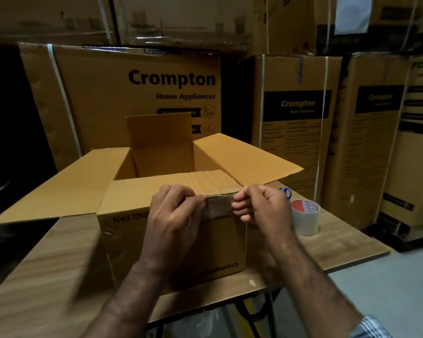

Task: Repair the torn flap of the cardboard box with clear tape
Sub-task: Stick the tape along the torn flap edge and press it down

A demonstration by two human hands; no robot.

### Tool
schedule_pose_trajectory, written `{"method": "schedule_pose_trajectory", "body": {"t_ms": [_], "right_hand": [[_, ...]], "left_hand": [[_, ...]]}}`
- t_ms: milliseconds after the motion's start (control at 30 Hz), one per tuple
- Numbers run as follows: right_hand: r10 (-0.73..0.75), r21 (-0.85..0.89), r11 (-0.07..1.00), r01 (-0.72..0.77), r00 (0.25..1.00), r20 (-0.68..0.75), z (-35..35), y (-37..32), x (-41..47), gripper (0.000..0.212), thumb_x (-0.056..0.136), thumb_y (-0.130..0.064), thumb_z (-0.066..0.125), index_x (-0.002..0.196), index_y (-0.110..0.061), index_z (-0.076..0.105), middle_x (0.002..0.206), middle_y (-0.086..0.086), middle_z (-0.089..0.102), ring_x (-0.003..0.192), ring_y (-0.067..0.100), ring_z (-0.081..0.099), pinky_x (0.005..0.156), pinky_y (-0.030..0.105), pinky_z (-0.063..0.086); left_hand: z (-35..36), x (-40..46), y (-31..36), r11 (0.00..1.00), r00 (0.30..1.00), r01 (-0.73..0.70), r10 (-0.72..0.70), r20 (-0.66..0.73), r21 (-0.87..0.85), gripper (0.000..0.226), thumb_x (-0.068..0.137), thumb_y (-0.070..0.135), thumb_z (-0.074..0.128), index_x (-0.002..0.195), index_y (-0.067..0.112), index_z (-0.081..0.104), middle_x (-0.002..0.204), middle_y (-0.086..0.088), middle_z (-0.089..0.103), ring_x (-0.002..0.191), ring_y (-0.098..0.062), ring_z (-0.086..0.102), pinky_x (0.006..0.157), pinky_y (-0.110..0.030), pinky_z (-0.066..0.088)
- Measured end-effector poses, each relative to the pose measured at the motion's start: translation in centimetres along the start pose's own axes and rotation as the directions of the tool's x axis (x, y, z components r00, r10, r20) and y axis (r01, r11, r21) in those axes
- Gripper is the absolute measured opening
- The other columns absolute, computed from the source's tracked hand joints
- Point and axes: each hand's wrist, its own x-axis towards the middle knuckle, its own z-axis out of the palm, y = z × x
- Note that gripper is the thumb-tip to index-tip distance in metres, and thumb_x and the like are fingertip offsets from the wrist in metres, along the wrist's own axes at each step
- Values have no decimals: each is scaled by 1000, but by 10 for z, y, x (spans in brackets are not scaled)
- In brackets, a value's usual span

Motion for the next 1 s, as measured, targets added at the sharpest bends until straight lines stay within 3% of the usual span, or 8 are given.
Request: {"method": "schedule_pose_trajectory", "body": {"t_ms": [33, 67, 133, 233, 433, 567, 800, 1000], "right_hand": [[-167, -150, 976, 157, 984, -62, -1, 2, -3, 20, 98, -21, 61, 86, -15, 76, 76, 0, 76, 73, 17, 74, 58, 14, 53], [-384, -326, 882, 340, 920, -80, -1, 2, -6, 12, 96, -20, 65, 92, -17, 75, 84, -3, 74, 77, 12, 70, 64, 12, 52], [-689, -565, 559, 606, 719, 89, 6, 2, -12, 16, 90, -19, 73, 106, -17, 75, 103, -1, 70, 94, 12, 61, 79, 18, 51], [-713, -655, 284, 701, 611, 345, 21, 4, -7, 32, 86, -23, 74, 118, -20, 74, 116, 3, 69, 101, 23, 59, 79, 37, 55], [-838, -679, 20, 734, 383, 389, 6, 15, 11, 26, 103, -29, 54, 107, -19, 78, 104, -1, 78, 85, 26, 62, 67, 38, 45], [-860, -741, -7, 671, 374, 347, -13, 27, 21, 17, 99, -30, 65, 106, -22, 78, 105, -6, 78, 97, 25, 54, 70, 40, 42], [-840, -769, -19, 639, 407, 359, -27, 33, 29, 24, 101, -35, 58, 105, -21, 77, 105, -5, 78, 104, 27, 52, 75, 44, 41], [-761, -725, 139, 674, 541, 358, -23, 17, 19, 40, 96, -43, 58, 128, -21, 68, 121, -2, 73, 112, 25, 51, 81, 43, 43]], "left_hand": [[-1, 0, 2, 1000, 1000, 24, -24, -4, -18, 26, 92, 23, 64, 102, 3, 75, 99, -13, 66, 93, -22, 53, 70, -43, 53], [-1, 1, 4, 998, 999, 50, -50, -4, -37, 29, 91, 27, 62, 104, 4, 75, 100, -13, 65, 94, -22, 53, 71, -43, 53], [-3, 2, 5, 995, 996, 84, -84, -4, -54, 32, 90, 31, 62, 106, 6, 75, 102, -12, 65, 96, -22, 53, 73, -44, 52], [-1, 1, 4, 996, 996, 91, -91, -16, -16, 34, 89, 32, 61, 105, 6, 75, 102, -13, 65, 97, -25, 53, 74, -47, 50], [3, 2, 7, 999, 999, 47, -47, -22, -14, 28, 93, 26, 59, 97, 4, 75, 97, -14, 66, 93, -25, 54, 73, -45, 51], [6, -1, 5, 999, 999, 46, -45, -25, 1, 22, 91, 22, 65, 95, 3, 75, 97, -14, 66, 93, -25, 54, 73, -44, 52], [2, -2, 4, 999, 999, 39, -39, 4, 6, 23, 93, 22, 63, 97, 3, 76, 100, -15, 67, 95, -24, 55, 75, -37, 55], [-9, -2, 4, 996, 997, 82, -82, 10, -27, 25, 88, 21, 71, 106, 3, 75, 104, -13, 66, 97, -22, 55, 77, -29, 51]]}}
